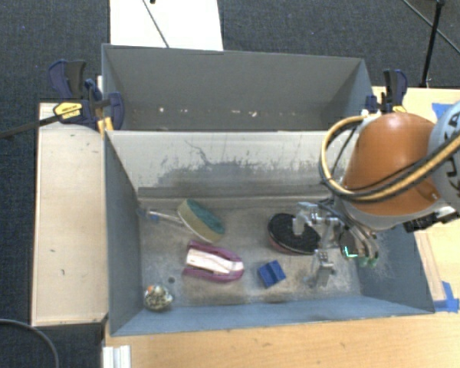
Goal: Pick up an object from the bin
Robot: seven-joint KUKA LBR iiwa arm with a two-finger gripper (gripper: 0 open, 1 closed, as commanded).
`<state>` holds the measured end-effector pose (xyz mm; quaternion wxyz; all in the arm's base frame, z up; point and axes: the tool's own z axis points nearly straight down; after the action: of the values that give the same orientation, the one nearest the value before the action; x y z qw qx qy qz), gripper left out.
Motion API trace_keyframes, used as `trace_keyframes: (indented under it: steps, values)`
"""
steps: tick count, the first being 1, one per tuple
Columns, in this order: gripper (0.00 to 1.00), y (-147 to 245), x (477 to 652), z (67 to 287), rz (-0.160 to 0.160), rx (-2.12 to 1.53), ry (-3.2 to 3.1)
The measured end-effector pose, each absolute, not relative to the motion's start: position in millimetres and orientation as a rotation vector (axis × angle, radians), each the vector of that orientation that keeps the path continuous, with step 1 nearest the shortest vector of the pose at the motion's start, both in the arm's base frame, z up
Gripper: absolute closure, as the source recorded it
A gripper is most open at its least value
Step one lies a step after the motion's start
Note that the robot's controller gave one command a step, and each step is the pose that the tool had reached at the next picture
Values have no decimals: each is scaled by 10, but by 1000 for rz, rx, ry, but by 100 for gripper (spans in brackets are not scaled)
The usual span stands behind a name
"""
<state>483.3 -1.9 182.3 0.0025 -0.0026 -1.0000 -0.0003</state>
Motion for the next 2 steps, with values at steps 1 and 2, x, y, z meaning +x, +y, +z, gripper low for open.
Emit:
trace_keyframes:
  steps: [1,2]
  values:
    - [0,-310,5656,1122,2,29,-3145]
    - [0,-273,5609,690,0,-502,-3100]
